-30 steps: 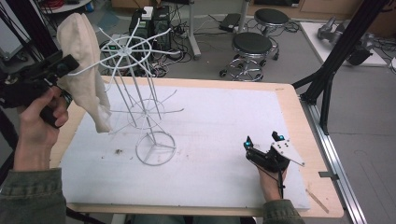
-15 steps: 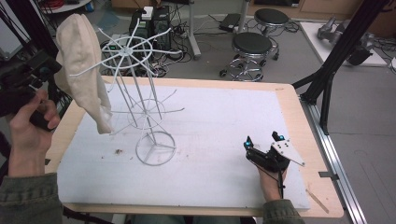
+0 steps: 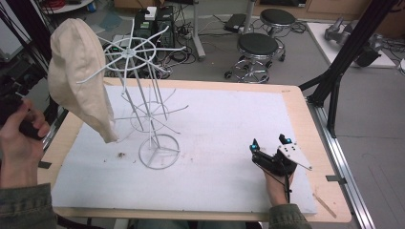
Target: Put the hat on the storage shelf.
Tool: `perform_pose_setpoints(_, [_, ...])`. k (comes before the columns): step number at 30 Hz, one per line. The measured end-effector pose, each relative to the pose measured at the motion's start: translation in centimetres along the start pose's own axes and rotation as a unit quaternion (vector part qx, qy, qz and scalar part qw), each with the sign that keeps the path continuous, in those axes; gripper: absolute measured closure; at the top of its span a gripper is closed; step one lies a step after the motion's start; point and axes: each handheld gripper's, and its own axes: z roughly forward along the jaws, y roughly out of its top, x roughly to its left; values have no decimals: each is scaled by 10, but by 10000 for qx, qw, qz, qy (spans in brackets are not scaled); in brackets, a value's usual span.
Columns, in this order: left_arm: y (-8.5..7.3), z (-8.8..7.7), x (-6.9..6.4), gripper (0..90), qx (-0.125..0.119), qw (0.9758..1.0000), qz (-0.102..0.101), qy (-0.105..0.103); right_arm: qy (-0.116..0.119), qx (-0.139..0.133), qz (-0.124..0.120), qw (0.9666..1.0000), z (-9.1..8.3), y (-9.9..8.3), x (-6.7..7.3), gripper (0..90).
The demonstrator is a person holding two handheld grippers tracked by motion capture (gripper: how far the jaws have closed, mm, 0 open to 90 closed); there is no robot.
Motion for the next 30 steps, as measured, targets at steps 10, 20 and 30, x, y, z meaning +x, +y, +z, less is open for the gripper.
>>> perform_pose_setpoints(10, [-9,-17,1,222,-201,9981,255,527,-9,6,-20,10000,0,0,0,38])
perform_pose_setpoints(20, [-30,-33,1,223,-187,9868,714,1440,-56,-1,-19,10000,-1,0,-1,38])
perform_pose_setpoints(30, [-52,-48,13,223,-162,9804,725,1823,-55,-6,6,10000,-2,0,-1,38])
